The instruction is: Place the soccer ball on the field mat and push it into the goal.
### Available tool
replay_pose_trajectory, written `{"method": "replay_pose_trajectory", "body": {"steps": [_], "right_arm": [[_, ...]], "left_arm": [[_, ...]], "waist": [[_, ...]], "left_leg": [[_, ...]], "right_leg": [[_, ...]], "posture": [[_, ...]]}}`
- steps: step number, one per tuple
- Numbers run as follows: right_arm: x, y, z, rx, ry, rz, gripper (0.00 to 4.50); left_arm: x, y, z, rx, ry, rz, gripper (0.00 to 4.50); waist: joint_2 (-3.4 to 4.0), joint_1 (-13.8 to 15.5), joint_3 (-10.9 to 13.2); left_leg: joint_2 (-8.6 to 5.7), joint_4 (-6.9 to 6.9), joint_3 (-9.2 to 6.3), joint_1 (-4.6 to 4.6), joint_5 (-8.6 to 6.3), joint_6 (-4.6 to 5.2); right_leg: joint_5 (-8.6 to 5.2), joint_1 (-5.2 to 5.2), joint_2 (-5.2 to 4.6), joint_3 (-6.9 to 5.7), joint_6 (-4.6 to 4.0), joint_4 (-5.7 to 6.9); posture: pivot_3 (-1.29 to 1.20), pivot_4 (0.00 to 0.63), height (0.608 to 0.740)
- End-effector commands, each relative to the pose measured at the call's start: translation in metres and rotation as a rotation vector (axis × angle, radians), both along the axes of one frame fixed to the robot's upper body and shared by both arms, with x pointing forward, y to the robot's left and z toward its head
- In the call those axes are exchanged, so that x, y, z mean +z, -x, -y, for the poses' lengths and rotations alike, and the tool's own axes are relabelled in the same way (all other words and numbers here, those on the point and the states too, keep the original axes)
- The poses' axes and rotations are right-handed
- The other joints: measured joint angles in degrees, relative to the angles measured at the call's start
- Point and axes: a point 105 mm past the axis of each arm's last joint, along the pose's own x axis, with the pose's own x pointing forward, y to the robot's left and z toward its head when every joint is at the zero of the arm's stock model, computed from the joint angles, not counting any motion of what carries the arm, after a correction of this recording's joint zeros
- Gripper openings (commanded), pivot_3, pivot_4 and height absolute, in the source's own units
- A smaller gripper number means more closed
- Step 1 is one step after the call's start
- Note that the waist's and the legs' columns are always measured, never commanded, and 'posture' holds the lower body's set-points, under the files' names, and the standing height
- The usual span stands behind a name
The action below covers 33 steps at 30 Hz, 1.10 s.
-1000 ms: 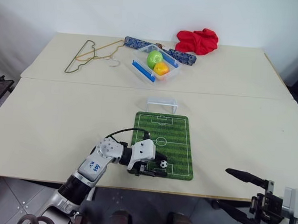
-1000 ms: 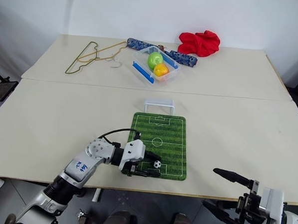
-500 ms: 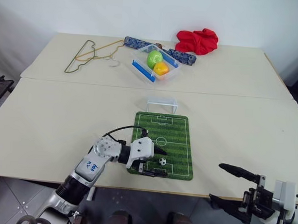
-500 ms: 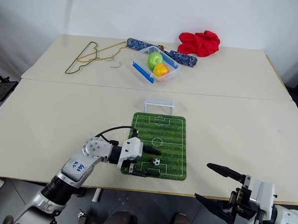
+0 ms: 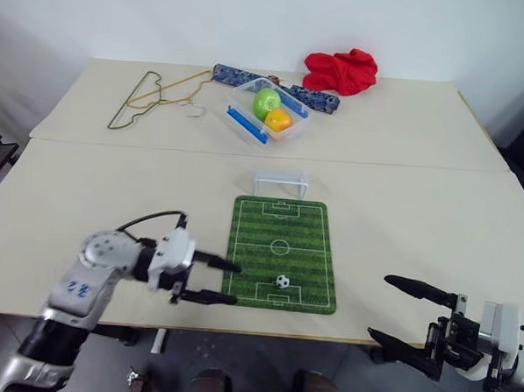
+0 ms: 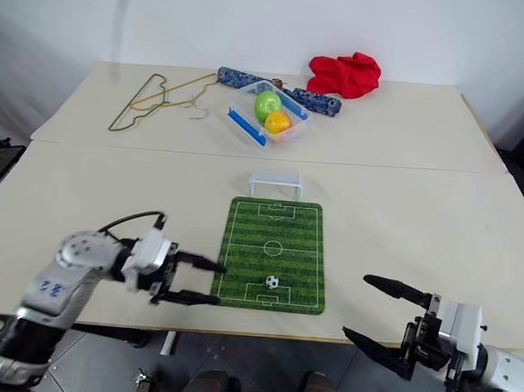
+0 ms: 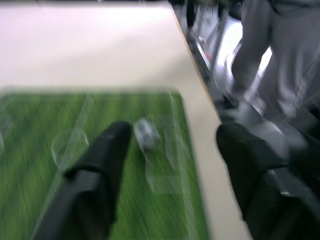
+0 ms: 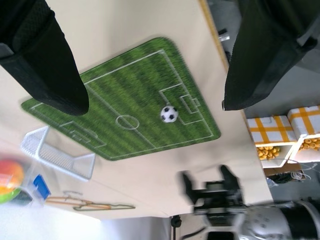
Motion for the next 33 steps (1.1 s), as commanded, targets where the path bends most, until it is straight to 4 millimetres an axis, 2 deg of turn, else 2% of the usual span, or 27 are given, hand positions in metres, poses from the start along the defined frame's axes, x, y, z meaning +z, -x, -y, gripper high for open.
{"method": "replay_pose_trajectory", "body": {"steps": [1,5,6,12,17,22,28,33], "right_arm": [[0.008,0.001,0.006,0.006,0.021,0.037,4.5],[0.004,0.006,0.008,0.078,0.086,0.034,4.5],[0.003,0.007,0.009,0.087,0.097,0.033,4.5],[-0.001,0.006,0.017,0.086,0.116,0.028,4.5],[-0.001,0.005,0.019,0.07,0.124,0.031,4.5],[0.0,0.01,0.023,0.042,0.128,0.029,4.5],[0.0,0.014,0.02,-0.019,0.107,0.038,4.5],[-0.001,0.015,0.016,-0.065,0.079,0.05,4.5]], "left_arm": [[-0.008,0.024,0.003,-0.08,-0.008,0.004,1.39],[-0.02,0.043,0.023,-0.076,0.035,-0.038,0.11],[-0.022,0.042,0.028,-0.064,0.042,-0.032,0.01],[-0.023,0.023,0.06,0.031,0.107,-0.021,0.01],[-0.03,0.019,0.085,0.035,0.106,-0.068,0.01],[-0.036,0.009,0.096,0.072,0.085,-0.085,0.01],[-0.029,-0.03,0.11,0.173,0.106,-0.049,0.01],[-0.02,-0.055,0.118,0.235,0.14,0.001,0.01]], "waist": [[-0.01,0.31,0.01],[-0.01,0.47,0.01],[0.0,0.48,0.01],[0.0,0.28,0.0],[0.04,0.06,-0.02],[0.04,0.19,-0.02],[0.04,0.58,-0.02],[0.04,0.47,-0.03]], "left_leg": [[-0.03,0.01,-0.03,0.0,0.0,0.0],[-0.04,-0.01,-0.05,-0.04,-0.02,0.02],[-0.04,-0.01,-0.04,-0.03,-0.02,0.02],[-0.04,0.0,-0.02,0.04,0.0,0.02],[-0.05,0.01,-0.01,0.04,0.0,0.02],[-0.05,0.01,-0.02,0.03,0.01,0.03],[-0.08,0.03,-0.02,0.02,0.01,0.03],[-0.08,0.03,-0.02,0.02,0.01,0.03]], "right_leg": [[0.0,0.02,-0.02,-0.02,0.0,0.0],[0.0,0.01,-0.04,-0.04,0.0,-0.03],[0.0,0.02,-0.04,-0.03,0.0,-0.02],[0.0,0.08,-0.04,-0.01,0.0,0.03],[0.0,0.07,-0.03,-0.02,0.0,0.02],[0.0,0.08,-0.04,-0.02,0.0,0.02],[0.01,0.09,-0.05,-0.02,0.01,0.01],[0.01,0.08,-0.04,-0.04,0.01,0.0]], "posture": [[0.0,0.15,0.74],[0.0,0.15,0.74],[0.0,0.15,0.74],[0.0,0.15,0.74],[0.0,0.15,0.74],[0.0,0.15,0.74],[0.0,0.15,0.74],[0.0,0.15,0.74]]}}
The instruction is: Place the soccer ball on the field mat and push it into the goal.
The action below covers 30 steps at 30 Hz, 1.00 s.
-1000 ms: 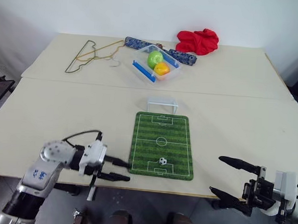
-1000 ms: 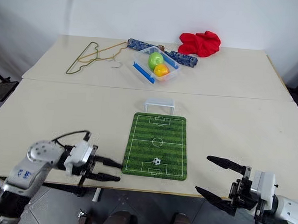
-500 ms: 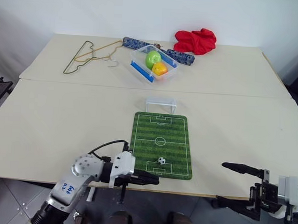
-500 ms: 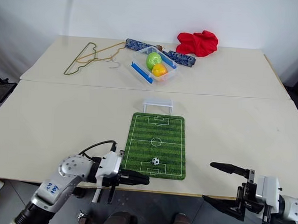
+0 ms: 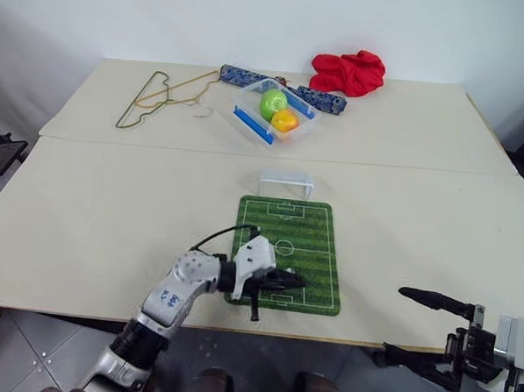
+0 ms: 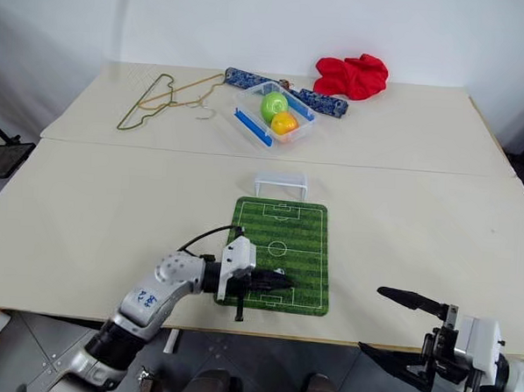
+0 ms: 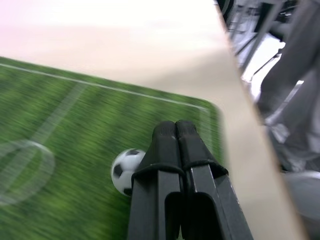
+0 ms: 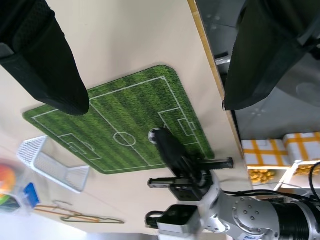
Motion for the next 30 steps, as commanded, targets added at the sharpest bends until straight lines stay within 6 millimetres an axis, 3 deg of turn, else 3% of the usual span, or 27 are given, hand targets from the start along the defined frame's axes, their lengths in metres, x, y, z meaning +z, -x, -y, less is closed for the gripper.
{"method": "replay_pose_trajectory", "body": {"steps": [1,4,7,12,15,22,25,30], "right_arm": [[0.008,0.0,-0.003,-0.054,-0.023,0.057,4.5],[0.012,-0.007,-0.001,-0.148,-0.083,0.087,4.5],[0.014,-0.011,0.001,-0.206,-0.112,0.113,4.5],[0.017,-0.023,-0.001,-0.286,-0.19,0.148,4.5],[0.019,-0.026,0.002,-0.32,-0.209,0.171,4.5],[0.022,-0.039,0.013,-0.363,-0.231,0.204,4.5],[0.022,-0.043,0.015,-0.362,-0.241,0.208,4.5],[0.019,-0.051,0.016,-0.344,-0.248,0.205,4.5]], "left_arm": [[0.013,-0.019,0.003,0.072,0.044,0.082,0.01],[0.03,-0.046,-0.002,0.204,0.11,0.182,0.01],[0.042,-0.06,-0.014,0.278,0.148,0.263,0.01],[0.077,-0.063,-0.062,0.281,0.291,0.369,0.01],[0.083,-0.057,-0.101,0.29,0.256,0.41,0.01],[0.063,-0.032,-0.184,0.434,0.09,0.384,0.01],[0.052,-0.021,-0.205,0.516,0.069,0.341,0.01],[0.032,-0.006,-0.222,0.651,0.038,0.251,0.01]], "waist": [[0.0,-0.08,0.0],[-0.01,-0.05,0.0],[-0.01,-0.21,0.0],[0.01,-0.65,0.0],[0.01,-0.71,-0.01],[0.03,-0.69,0.0],[0.02,-0.53,0.0],[0.02,-0.7,0.0]], "left_leg": [[0.0,0.0,0.0,0.0,0.0,0.0],[0.0,0.02,0.0,0.0,0.02,0.0],[0.0,0.01,0.0,0.0,0.02,0.0],[0.01,-0.01,0.03,-0.02,0.02,-0.01],[0.03,-0.01,0.03,-0.02,0.03,-0.03],[0.02,-0.03,0.01,0.0,0.02,-0.02],[0.04,-0.07,-0.03,-0.02,0.03,-0.02],[0.01,-0.06,-0.01,-0.01,0.02,0.0]], "right_leg": [[0.0,0.0,0.0,0.0,0.0,0.01],[0.0,0.0,0.0,0.0,0.01,0.01],[0.01,-0.01,0.0,0.01,0.01,0.01],[0.01,-0.09,0.0,0.02,0.01,0.03],[0.01,-0.1,0.02,0.01,0.01,0.05],[0.01,-0.1,0.01,0.03,0.01,0.04],[0.0,-0.11,0.01,-0.01,0.0,0.04],[0.0,-0.1,-0.02,0.02,0.0,0.06]], "posture": [[0.0,0.15,0.74],[0.0,0.15,0.74],[0.0,0.15,0.74],[0.0,0.15,0.74],[0.0,0.15,0.74],[0.0,0.15,0.74],[0.0,0.15,0.74],[0.0,0.15,0.74]]}}
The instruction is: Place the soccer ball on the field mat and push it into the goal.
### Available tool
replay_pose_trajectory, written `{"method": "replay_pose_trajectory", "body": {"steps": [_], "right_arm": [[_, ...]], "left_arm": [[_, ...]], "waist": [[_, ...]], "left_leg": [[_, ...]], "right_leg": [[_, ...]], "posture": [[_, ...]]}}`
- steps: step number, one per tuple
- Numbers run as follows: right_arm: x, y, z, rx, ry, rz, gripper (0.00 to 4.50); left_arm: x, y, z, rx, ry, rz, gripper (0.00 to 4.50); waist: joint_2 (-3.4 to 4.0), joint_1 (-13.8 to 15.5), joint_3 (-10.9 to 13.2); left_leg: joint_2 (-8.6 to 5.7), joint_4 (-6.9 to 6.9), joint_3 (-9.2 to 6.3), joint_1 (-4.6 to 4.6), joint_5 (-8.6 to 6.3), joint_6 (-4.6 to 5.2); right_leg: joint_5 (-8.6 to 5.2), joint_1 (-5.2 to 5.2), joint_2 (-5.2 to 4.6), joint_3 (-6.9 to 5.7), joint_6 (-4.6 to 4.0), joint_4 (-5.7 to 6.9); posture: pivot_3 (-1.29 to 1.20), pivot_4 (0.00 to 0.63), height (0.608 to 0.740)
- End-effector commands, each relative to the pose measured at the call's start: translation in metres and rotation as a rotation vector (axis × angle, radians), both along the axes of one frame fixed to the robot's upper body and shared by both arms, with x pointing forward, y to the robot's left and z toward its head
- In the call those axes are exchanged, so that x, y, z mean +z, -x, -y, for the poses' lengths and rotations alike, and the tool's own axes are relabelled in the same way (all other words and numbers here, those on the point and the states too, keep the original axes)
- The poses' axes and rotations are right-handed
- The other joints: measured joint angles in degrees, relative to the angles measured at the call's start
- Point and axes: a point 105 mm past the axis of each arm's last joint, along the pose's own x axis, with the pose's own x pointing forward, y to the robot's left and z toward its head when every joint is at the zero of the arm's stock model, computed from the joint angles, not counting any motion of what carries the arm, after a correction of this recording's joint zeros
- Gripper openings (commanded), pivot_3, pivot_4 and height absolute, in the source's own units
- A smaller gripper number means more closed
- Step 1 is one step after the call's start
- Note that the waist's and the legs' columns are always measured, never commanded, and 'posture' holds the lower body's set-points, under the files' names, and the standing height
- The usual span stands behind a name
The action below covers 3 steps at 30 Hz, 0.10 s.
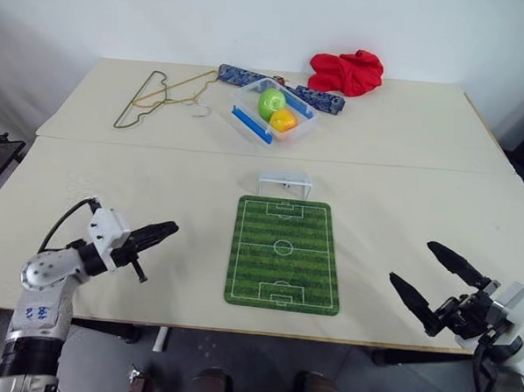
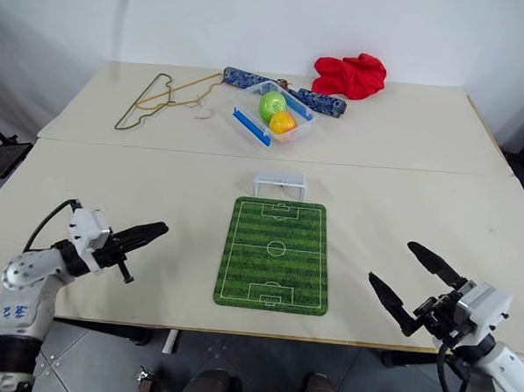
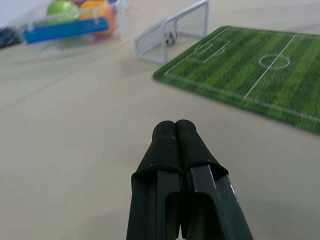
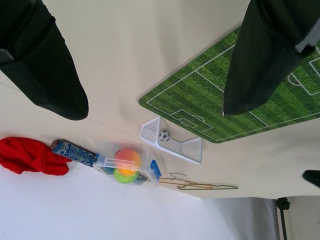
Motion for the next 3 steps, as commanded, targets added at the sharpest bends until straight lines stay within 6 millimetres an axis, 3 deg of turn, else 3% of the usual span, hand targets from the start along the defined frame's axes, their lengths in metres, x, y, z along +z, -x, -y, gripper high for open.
{"method": "replay_pose_trajectory", "body": {"steps": [1,3], "right_arm": [[0.0037,-0.003,-0.0001,0.02,0.008,0.029,4.5],[0.0034,-0.0069,0.0007,0.023,0.01,0.029,4.5]], "left_arm": [[0.0013,0.0078,-0.0115,0.101,0.004,-0.002,0.01],[-0.0009,0.0112,-0.016,0.135,-0.049,0.013,0.01]], "waist": [[0.0,-0.12,0.0],[0.0,-0.16,0.0]], "left_leg": [[0.02,0.0,0.02,0.01,0.0,-0.01],[0.03,-0.02,0.02,0.01,0.0,-0.01]], "right_leg": [[0.0,0.0,0.01,0.01,0.0,0.0],[0.0,-0.02,0.02,0.01,0.0,0.01]], "posture": [[0.0,0.15,0.74],[0.0,0.15,0.74]]}}
